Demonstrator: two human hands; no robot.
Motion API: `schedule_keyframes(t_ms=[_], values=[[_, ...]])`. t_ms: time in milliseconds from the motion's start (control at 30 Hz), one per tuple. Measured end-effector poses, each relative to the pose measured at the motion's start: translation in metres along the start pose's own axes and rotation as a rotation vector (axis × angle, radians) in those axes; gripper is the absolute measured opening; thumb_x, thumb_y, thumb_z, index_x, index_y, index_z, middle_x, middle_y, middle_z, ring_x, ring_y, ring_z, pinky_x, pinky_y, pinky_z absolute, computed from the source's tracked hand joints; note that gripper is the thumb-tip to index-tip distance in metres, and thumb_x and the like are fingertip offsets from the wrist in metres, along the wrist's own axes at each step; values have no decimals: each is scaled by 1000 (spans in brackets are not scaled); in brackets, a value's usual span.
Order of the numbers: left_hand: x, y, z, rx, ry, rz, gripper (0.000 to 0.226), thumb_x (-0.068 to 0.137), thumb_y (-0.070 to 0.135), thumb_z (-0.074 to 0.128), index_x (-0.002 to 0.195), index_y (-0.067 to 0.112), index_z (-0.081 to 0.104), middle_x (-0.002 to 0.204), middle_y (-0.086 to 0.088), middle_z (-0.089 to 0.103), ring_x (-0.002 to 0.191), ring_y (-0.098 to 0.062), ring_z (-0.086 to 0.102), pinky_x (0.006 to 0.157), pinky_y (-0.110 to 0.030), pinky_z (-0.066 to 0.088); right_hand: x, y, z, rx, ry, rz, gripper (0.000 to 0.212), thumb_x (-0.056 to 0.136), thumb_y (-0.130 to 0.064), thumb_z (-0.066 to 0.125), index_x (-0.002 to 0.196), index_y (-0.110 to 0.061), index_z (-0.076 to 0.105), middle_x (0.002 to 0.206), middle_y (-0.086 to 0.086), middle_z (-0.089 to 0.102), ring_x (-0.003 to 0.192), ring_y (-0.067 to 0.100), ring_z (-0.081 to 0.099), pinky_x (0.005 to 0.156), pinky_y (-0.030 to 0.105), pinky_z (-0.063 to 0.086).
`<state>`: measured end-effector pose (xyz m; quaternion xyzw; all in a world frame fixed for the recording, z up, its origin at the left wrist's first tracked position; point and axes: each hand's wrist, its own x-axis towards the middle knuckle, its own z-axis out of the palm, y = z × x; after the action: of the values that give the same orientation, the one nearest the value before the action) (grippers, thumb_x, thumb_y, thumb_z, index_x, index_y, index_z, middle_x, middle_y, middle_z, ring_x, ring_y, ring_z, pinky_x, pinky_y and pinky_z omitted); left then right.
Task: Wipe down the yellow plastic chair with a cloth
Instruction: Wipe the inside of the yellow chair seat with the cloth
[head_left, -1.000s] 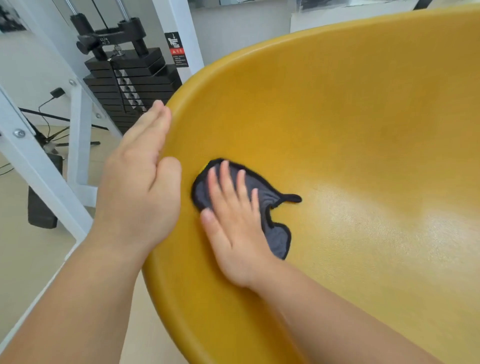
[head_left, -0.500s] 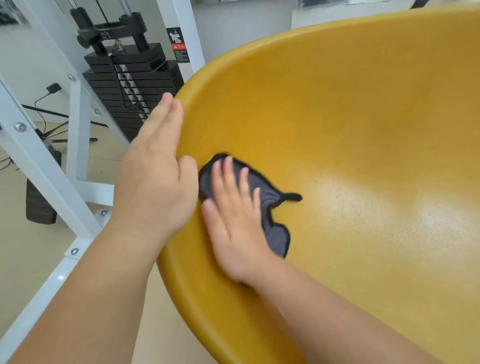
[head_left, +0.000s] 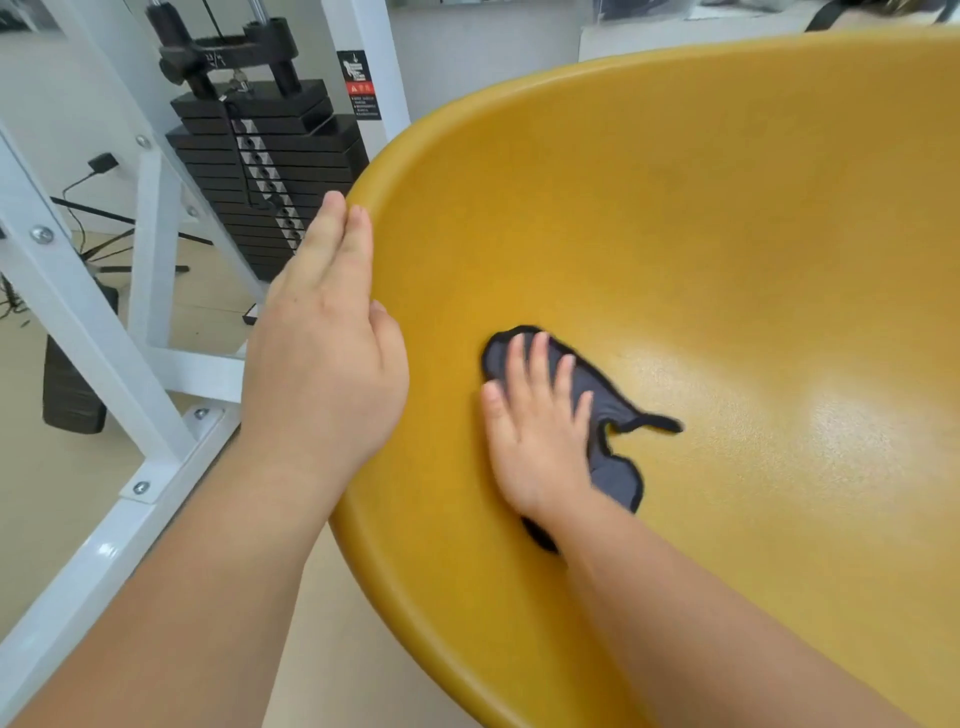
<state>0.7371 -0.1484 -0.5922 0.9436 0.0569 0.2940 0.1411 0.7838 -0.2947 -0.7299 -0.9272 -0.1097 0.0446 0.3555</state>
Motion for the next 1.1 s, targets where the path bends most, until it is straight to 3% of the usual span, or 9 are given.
schedule_keyframes(t_ms=[100, 200, 367, 500, 633, 767, 933, 1033, 1100], values=[[0, 1, 0, 17, -9, 8, 63, 100, 10, 48, 159, 10, 27, 167, -5, 22, 151, -21, 24, 115, -18, 7, -58, -20, 4, 56, -142, -299, 68, 97, -69, 4, 157, -45, -18, 162, -25, -32, 148, 7, -36, 121, 40, -22], [-5, 2, -1, 35, -37, -3, 64, 101, 16, 49, 160, 11, 24, 168, -3, 17, 152, -23, 22, 116, -23, 9, -59, 24, -9, -106, -211, -421, 63, 98, -69, 5, 155, -52, -15, 162, -28, -28, 150, 7, -32, 123, 45, -19], [-23, 5, -3, 76, -113, -32, 69, 101, 20, 46, 162, 12, 14, 170, -2, 5, 151, -28, 20, 123, -40, 18, 6, 98, -42, -300, -28, 37, 68, 96, -72, -2, 159, -48, -8, 165, -21, -23, 155, 16, -24, 123, 57, -13], [-24, 6, -1, 166, -125, -8, 71, 99, 21, 48, 160, 5, 16, 169, -12, 6, 151, -36, 20, 124, -46, 19, 7, 56, -21, -157, -7, 224, 67, 102, -66, 6, 161, -38, -9, 168, -12, -22, 155, 22, -23, 123, 57, -13], [-23, 8, 1, 243, -136, 67, 71, 95, 22, 54, 157, 1, 25, 167, -21, 12, 153, -40, 14, 124, -55, 13, -57, 2, 1, -31, -140, -139, 75, 94, -74, 1, 159, -42, -15, 164, -20, -29, 151, 13, -32, 124, 45, -17], [-27, 10, 2, 270, -132, 180, 61, 93, 22, 60, 148, 3, 44, 162, -19, 28, 153, -39, 16, 121, -60, 9, -93, 45, -25, -125, -346, -393, 60, 101, -65, 7, 155, -50, -14, 163, -27, -26, 149, 5, -33, 120, 38, -23], [-37, 31, 7, 230, -198, 255, 48, 94, 31, 47, 135, 10, 61, 152, -16, 47, 148, -36, 31, 120, -62, 14, -44, 149, -81, -447, -154, 84, 63, 96, -68, -2, 157, -51, -9, 166, -21, -22, 154, 16, -26, 122, 56, -18], [-46, 46, 23, 226, -322, 289, 46, 94, 29, 50, 134, 11, 62, 149, -15, 51, 145, -37, 37, 119, -60, 23, -24, 143, -75, -396, -44, 331, 63, 102, -63, 1, 161, -43, -8, 167, -14, -22, 154, 22, -25, 121, 60, -16], [-50, 55, 35, 253, -453, 282, 47, 94, 32, 49, 137, 14, 60, 152, -12, 48, 144, -35, 38, 118, -57, 29, -26, 111, -54, -311, -62, 362, 63, 104, -60, 5, 162, -38, -9, 168, -11, -23, 154, 27, -24, 121, 61, -14]])
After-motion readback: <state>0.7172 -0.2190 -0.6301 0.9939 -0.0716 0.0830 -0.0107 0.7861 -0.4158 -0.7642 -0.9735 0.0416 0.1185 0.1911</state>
